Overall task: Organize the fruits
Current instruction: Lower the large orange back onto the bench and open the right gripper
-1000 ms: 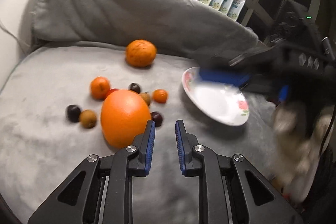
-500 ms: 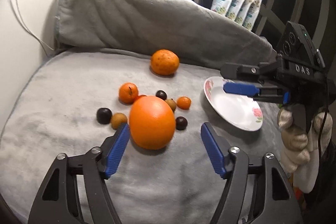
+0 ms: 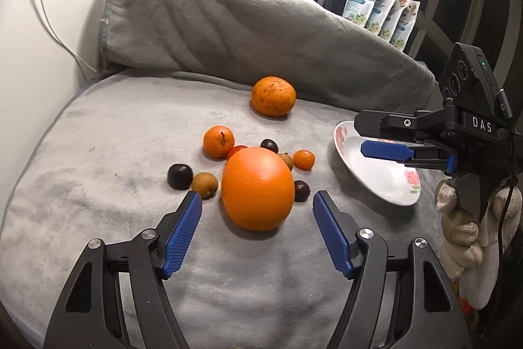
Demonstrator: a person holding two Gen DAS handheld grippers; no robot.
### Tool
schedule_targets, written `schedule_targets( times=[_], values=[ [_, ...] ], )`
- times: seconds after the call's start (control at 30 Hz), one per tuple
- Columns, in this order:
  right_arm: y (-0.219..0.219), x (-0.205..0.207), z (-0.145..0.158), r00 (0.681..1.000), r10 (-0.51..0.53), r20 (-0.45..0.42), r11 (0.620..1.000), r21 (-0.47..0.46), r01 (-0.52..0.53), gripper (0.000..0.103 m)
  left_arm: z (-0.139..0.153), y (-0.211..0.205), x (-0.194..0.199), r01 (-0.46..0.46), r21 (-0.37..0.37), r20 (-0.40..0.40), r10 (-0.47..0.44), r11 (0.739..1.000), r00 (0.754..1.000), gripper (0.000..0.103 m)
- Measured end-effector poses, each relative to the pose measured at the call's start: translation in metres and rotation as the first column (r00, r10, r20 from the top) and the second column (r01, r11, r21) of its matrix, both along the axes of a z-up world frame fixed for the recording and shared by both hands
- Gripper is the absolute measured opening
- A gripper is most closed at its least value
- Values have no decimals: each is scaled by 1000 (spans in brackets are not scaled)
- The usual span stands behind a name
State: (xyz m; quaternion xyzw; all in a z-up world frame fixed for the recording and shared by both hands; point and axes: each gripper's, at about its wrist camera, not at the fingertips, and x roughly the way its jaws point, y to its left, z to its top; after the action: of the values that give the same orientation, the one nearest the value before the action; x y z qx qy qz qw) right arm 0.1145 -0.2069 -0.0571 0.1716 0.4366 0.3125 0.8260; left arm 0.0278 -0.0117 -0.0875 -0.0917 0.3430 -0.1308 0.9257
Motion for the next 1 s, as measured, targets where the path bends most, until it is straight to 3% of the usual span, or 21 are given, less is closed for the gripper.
schedule_targets(
  times=[0.27,0.37,0.57,1.0],
  values=[
    [7,-4,-1,999,-2,34,998,-62,4,83,-11,12,-2,-19,-29,-11,19,999,1000,75],
    [12,-4,-4,999,9,48,996,-87,-5,87,-19,17,-1,-20,-63,-36,17,998,999,75],
    [28,3,-13,998,61,14,994,-91,-59,88,-32,18,7,-18,-79,-90,11,997,996,75],
    [63,14,-28,990,142,-21,979,-142,-144,88,-34,15,16,1,-80,-111,-9,997,994,75]
  ],
)
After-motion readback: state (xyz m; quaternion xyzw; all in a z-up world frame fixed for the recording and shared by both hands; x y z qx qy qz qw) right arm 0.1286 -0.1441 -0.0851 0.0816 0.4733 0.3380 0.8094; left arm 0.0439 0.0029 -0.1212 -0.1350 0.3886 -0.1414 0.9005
